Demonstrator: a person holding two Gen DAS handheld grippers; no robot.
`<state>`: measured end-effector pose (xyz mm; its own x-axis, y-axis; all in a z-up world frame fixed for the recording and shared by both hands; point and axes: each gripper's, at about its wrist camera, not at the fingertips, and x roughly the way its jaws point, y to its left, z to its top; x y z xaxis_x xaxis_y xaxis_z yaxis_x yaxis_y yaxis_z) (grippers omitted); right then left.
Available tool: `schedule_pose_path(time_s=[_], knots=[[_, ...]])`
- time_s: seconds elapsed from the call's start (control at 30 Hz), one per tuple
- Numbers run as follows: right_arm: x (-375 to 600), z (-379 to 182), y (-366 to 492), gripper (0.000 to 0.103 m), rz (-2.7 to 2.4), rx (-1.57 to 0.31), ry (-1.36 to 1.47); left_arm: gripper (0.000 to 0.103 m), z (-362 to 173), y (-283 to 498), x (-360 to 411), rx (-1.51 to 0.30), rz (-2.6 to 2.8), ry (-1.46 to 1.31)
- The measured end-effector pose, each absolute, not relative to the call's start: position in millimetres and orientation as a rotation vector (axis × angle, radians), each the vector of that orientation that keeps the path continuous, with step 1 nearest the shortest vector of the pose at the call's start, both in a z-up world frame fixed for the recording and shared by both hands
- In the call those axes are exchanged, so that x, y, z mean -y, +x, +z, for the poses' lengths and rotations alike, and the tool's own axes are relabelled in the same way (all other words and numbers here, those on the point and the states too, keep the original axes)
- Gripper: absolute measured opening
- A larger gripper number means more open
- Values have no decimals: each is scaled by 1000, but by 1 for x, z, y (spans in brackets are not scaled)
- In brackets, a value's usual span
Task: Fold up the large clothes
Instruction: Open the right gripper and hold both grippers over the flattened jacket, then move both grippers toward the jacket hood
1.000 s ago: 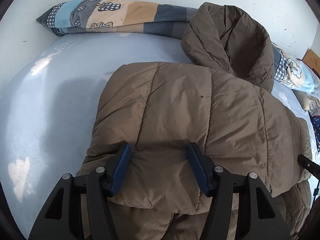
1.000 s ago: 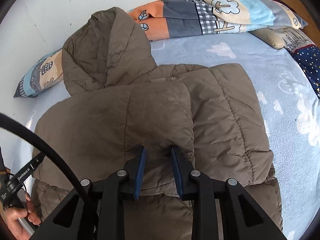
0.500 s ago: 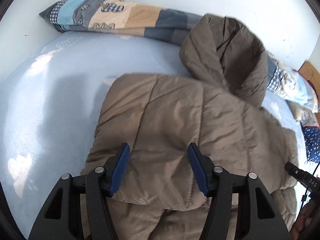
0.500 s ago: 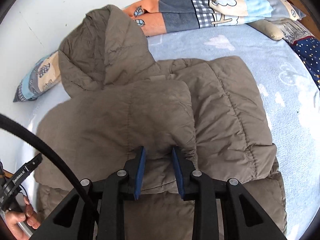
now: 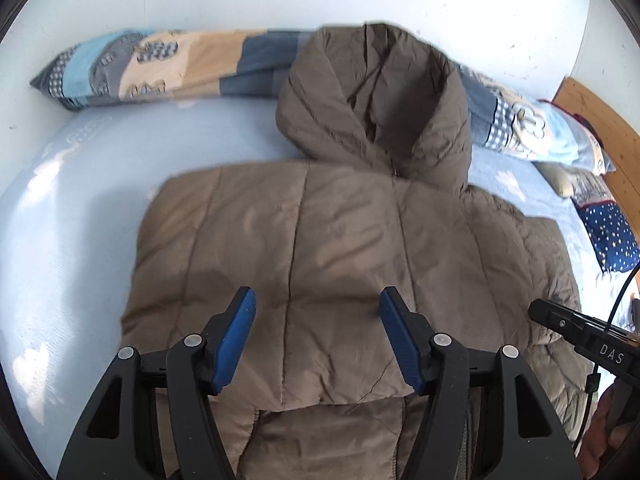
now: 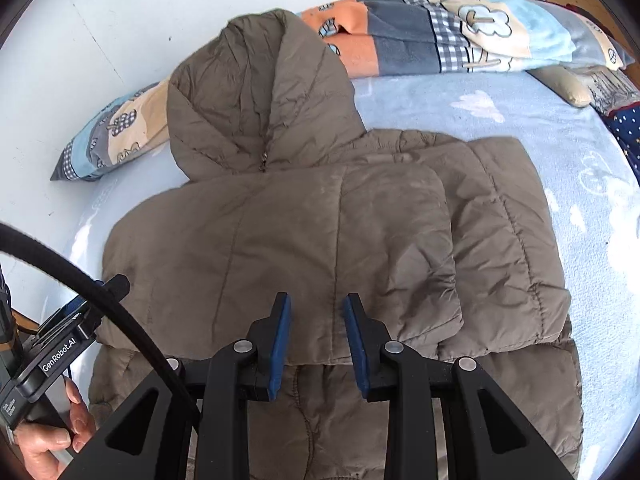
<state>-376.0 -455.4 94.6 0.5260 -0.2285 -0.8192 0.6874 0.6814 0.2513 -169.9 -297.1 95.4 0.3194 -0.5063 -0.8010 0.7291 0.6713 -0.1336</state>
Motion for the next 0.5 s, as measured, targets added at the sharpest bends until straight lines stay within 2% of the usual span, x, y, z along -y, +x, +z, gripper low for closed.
schedule_pose_path(time_s=[0.17,0.5], knots=[[461,80,-372,30,-583,-880,637,72,82,-167,299,-991,-797,295],[466,73,-379,31,-564,-870,704,72,91,-163,294,-981,-816,249]])
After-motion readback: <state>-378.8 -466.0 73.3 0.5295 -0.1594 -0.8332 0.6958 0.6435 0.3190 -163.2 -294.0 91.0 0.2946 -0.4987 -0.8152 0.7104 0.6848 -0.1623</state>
